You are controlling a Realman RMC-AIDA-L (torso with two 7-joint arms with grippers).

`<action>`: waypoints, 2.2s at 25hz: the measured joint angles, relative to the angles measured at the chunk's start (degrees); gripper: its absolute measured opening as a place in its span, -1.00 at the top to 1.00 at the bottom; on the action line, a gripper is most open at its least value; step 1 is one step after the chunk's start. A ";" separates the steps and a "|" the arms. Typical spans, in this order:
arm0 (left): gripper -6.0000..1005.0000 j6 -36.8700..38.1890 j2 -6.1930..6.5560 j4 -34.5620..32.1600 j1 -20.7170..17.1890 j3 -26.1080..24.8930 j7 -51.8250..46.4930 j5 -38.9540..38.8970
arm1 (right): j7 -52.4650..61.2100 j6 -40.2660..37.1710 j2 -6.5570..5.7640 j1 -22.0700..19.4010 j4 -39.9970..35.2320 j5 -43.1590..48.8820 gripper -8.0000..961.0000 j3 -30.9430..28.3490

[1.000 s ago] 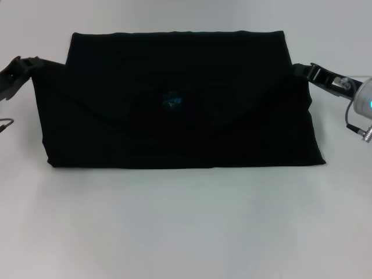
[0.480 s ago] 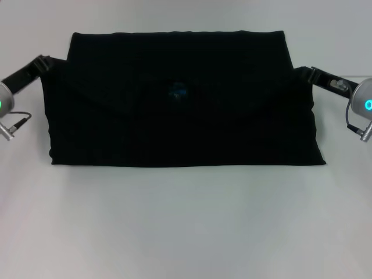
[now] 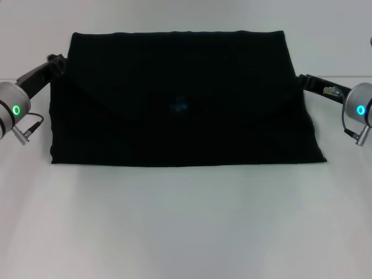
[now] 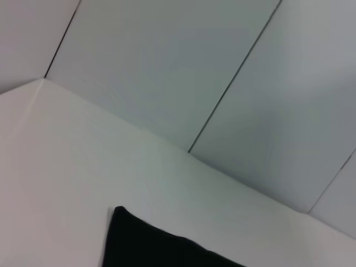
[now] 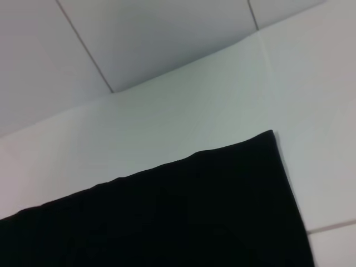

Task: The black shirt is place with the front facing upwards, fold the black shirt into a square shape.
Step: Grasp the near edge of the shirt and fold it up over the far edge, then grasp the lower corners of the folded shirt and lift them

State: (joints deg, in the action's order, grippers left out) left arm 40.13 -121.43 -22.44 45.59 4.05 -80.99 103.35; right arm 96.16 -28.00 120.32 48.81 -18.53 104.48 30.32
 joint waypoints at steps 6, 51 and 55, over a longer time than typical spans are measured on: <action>0.49 0.29 0.03 0.62 -0.86 0.00 0.92 -2.27 | -6.57 -1.02 -0.04 -0.58 1.44 -7.90 0.44 0.00; -0.66 20.05 3.43 -9.74 -12.50 10.64 -36.66 24.94 | -17.36 -44.61 -0.44 -11.81 -4.47 3.85 -0.72 21.53; -0.64 18.06 3.13 -9.57 -12.50 11.08 -36.66 24.67 | -17.20 -44.71 -0.45 -11.84 -4.47 3.78 -0.72 21.54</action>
State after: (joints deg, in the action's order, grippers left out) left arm 58.18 -118.30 -32.01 33.09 15.12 -117.64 128.02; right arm 78.96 -72.71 119.88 36.97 -23.00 108.26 51.86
